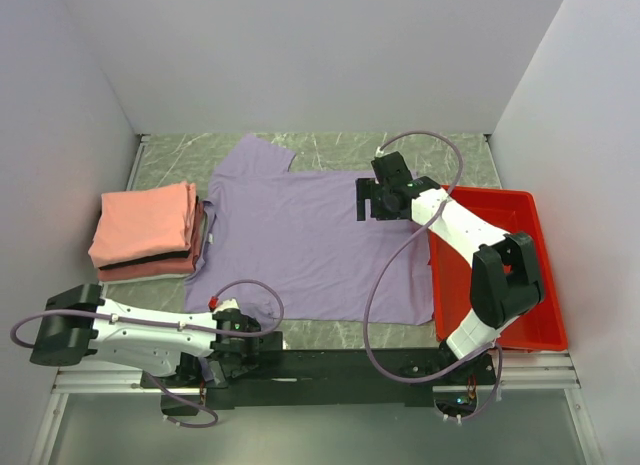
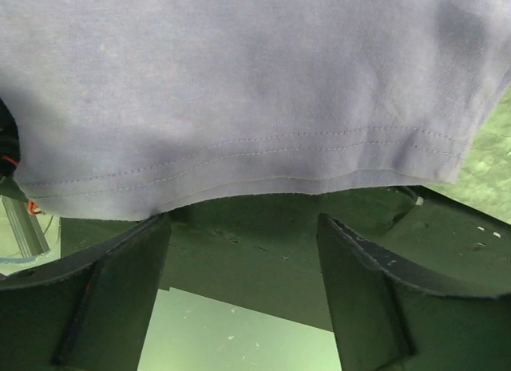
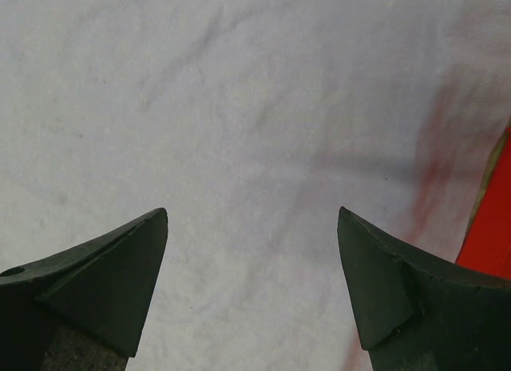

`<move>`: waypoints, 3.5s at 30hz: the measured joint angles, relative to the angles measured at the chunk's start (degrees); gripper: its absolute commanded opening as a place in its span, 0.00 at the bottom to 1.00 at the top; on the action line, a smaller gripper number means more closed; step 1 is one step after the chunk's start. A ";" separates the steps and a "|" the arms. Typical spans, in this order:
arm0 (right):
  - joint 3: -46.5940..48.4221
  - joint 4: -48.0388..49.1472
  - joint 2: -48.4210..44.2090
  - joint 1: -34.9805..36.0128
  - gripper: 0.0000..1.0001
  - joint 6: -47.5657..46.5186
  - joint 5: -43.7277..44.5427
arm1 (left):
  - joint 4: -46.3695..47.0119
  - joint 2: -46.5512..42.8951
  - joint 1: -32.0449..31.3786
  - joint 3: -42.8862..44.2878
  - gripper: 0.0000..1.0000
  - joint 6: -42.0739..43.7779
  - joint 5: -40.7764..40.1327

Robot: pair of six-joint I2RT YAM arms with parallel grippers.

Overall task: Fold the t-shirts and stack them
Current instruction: Fold the tshirt

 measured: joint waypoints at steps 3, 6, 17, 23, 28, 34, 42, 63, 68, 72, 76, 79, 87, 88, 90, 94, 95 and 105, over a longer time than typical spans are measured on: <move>0.00 0.02 0.00 0.00 0.93 -0.02 -0.09 | 0.20 -0.98 0.00 -0.63 0.76 -0.02 -0.70; 0.00 0.02 0.00 0.00 0.93 -0.07 -0.20 | 0.98 -3.50 0.00 -1.73 0.77 -0.04 -1.97; -0.02 0.02 0.00 0.00 0.93 -0.20 -0.70 | 3.43 -0.92 0.57 -2.32 0.71 -1.03 -5.03; -0.02 0.02 0.00 0.00 0.93 -0.20 -1.20 | 2.14 0.35 0.61 -1.57 0.66 -1.11 -5.51; -0.02 0.00 0.00 0.00 0.93 -0.24 -1.42 | 0.81 0.85 1.36 -1.03 0.54 -1.20 -8.26; -0.02 0.00 0.04 0.00 0.93 -0.44 -1.49 | -0.46 -2.12 3.32 -3.43 0.26 -1.09 -10.54; -0.02 -0.04 0.79 0.00 0.93 -0.39 -1.49 | -1.40 -3.63 3.48 -4.02 0.00 -0.98 -11.63; -31.43 -12.61 -30.34 9.92 0.89 16.55 -5.14 | -3.15 -12.76 4.55 -2.67 0.00 -0.94 -18.73; -37.83 -14.47 -35.74 11.96 0.89 24.72 -7.67 | -3.45 -13.49 4.63 -2.67 0.00 -0.96 -19.34; -42.21 -14.64 -41.64 12.28 0.89 30.03 -8.57 | -2.45 -15.54 4.72 -2.93 0.00 -0.96 -19.96; -44.15 -13.46 -41.62 12.28 0.89 33.75 -8.66 | -1.29 -15.82 4.83 -3.02 0.00 -0.96 -20.96; -45.79 -11.17 -41.75 12.39 0.89 36.09 -8.35 | -1.03 -15.80 4.87 -3.02 0.00 -0.96 -21.09; -46.38 -9.73 -42.07 12.44 0.83 40.35 -5.14 | -0.96 -15.91 4.98 -3.02 0.00 -0.96 -21.09; -46.38 -9.53 -41.75 12.44 0.81 40.57 -4.66 | -1.03 -15.98 4.98 -3.02 0.00 -0.96 -21.09; -46.29 -9.20 -40.96 12.41 0.71 40.85 -4.11 | -1.16 -16.31 4.98 -3.02 0.00 -0.96 -21.09; -46.18 -8.33 -39.28 12.39 0.49 40.65 -3.04 | -1.36 -16.90 5.01 -3.02 0.00 -0.96 -21.11; -46.14 -8.02 -38.93 12.39 0.39 40.61 -2.80 | -1.40 -16.94 5.05 -3.02 0.00 -0.96 -21.11; -46.23 -7.65 -38.47 12.39 0.05 38.73 -1.01 | -2.27 -17.27 5.31 -3.02 0.01 -0.96 -22.43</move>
